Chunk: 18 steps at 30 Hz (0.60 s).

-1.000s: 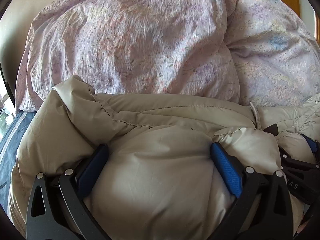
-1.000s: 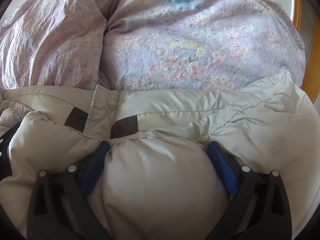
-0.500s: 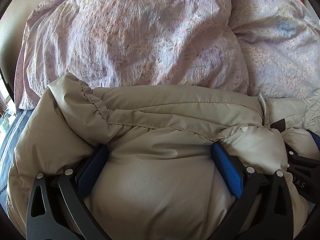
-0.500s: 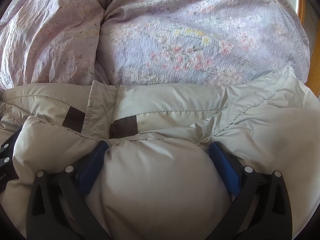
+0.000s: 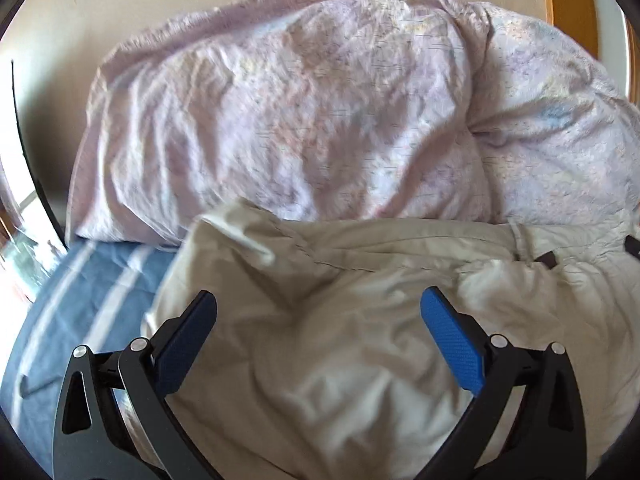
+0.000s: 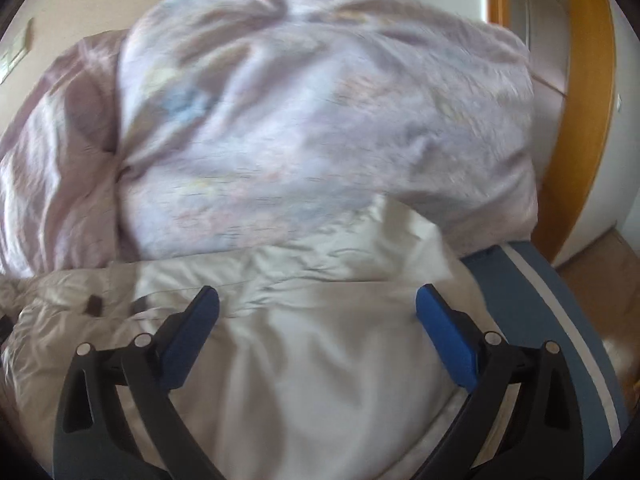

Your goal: Fold large clothes

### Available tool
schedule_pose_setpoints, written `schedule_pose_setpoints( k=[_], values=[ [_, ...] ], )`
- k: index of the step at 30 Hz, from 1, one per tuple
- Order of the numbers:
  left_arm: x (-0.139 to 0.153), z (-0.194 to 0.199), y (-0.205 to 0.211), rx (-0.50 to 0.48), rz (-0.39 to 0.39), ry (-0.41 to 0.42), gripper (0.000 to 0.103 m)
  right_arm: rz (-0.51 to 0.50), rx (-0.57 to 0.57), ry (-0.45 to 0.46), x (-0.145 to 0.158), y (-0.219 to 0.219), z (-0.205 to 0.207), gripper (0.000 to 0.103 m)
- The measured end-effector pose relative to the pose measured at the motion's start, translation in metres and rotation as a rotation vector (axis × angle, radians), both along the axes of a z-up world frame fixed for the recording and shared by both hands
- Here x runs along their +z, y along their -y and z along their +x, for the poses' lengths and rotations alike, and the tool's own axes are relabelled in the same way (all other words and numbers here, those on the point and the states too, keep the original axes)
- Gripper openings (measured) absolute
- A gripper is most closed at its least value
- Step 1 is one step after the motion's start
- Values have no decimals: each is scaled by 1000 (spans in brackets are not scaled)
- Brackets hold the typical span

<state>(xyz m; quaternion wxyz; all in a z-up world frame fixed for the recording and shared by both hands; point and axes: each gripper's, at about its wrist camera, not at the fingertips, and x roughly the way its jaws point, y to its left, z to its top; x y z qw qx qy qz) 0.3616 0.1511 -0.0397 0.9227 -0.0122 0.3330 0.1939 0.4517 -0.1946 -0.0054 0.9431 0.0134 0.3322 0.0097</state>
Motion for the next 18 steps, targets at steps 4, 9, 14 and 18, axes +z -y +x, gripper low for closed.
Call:
schedule_pose_setpoints(
  k=[4,9,14,18],
  values=[
    [-15,2,-17,85,37,-52,102,16,-50,-86,-28,19,18,97],
    [-27,-6,-40,136,-37,-71,102,-11,-75,-115,-58,24,31,99],
    [-37,-4,-53,148,-87,-80,102,7,-75,-157,-75,29,42,101],
    [-40,-9,-64,143,-135,-73,102,18,-75,-174,-84,35,43,101]
  ],
)
